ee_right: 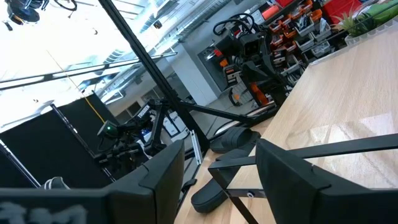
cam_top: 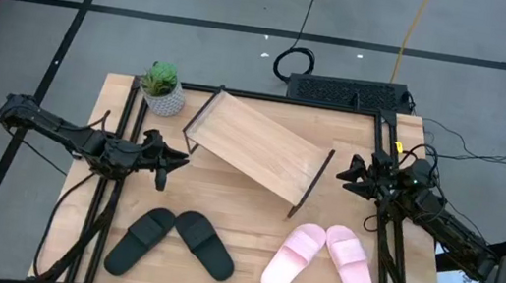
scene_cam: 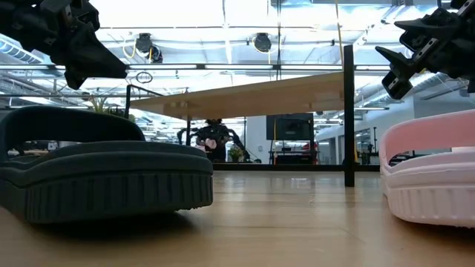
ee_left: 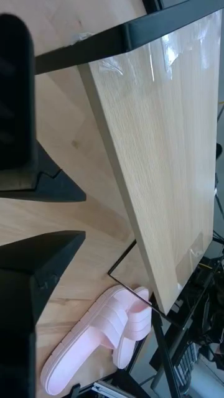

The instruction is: Pick and place slides into the shelf

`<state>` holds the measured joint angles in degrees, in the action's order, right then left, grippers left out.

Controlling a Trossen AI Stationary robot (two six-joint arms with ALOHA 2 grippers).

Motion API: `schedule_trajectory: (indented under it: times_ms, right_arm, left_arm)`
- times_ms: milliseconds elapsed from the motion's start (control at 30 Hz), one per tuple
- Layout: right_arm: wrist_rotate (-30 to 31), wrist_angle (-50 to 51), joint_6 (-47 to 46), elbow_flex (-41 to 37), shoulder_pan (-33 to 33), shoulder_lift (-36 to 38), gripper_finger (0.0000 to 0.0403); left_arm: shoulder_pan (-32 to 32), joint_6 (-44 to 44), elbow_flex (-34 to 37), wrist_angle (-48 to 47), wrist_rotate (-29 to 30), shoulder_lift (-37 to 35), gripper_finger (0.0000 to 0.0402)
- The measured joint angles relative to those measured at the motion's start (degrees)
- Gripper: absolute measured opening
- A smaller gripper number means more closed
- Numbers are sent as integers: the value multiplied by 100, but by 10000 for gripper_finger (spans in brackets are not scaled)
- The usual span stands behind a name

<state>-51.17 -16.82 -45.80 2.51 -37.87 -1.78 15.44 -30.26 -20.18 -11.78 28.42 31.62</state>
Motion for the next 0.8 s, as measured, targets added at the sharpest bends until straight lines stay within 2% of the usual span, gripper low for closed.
schedule_trajectory:
  times_ms: [533,667,800]
  right_arm:
    - [2,-2,0,0,-1,-1,187]
    - [6,-2,0,0,-2,-2,187]
    - [204,-3,47,2,0,-2,187]
  left_arm:
    - [0,39,1,-9,13,-1,81]
    - [-62,1229,2,-34,379,-2,81]
    - [-94,2169,2,-36,404,0,81]
